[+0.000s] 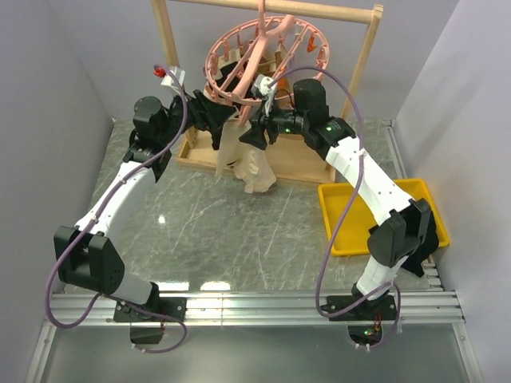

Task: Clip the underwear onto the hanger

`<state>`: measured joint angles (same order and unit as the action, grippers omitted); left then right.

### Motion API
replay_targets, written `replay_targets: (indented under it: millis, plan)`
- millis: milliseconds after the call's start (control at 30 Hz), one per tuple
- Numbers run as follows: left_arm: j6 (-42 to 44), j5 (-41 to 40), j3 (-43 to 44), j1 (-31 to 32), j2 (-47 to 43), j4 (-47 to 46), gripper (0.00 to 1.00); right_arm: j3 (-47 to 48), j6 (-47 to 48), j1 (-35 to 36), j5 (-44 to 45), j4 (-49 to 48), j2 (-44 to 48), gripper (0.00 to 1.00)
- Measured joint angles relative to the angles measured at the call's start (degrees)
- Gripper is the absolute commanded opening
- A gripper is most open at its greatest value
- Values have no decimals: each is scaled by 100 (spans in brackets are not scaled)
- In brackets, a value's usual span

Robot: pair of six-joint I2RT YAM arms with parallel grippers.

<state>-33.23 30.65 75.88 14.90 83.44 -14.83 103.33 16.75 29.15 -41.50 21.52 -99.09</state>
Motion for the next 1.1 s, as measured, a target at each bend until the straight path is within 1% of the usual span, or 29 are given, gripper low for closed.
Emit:
replay_targets:
  millis: [267,533,600,733,900,1100]
  plan:
    - [-269,-129,66,-79,415,-245,81,-691,-184,-83,254,-55,765,63]
    - [-352,-144,387,-205,728,-291,81,-2166,-431,-778,249,26,2264,64]
    - [-369,-149,422,-243,767,-293,81,-2358,-433,-894,249,76,2474,64]
    - [-413,-155,483,-302,837,-337,81,-2522,-511,-1150,247,37,2640,60]
    - [-424,-153,485,-308,844,-420,80,-2634,-695,-1613,264,-592,2629,57]
    - [-411,-2,531,-343,841,-415,80,-2909,-1134,-1871,109,-2061,2435,57]
